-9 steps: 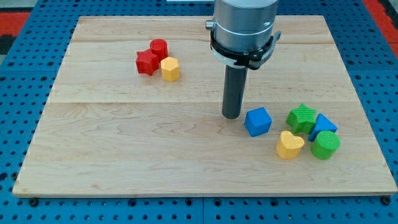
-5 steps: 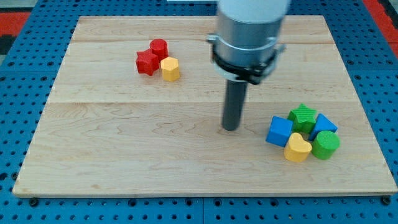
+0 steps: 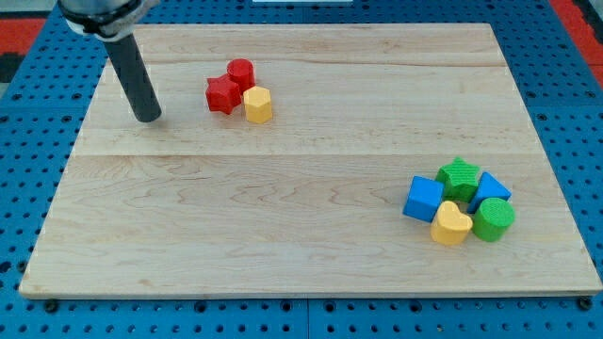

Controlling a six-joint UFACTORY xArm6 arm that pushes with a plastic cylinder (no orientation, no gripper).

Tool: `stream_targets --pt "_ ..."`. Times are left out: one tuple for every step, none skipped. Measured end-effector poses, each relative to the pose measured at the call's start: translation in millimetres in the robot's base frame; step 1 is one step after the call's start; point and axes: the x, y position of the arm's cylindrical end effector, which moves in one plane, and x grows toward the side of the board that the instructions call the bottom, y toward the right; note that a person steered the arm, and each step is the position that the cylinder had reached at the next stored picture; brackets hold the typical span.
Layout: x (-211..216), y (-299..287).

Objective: Nudge the red star right a bit

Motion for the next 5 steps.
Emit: stream_targets --pt "-40 0" --pt "-54 7" --pt "-38 31" --pt "-20 45" --pt "-20 63"
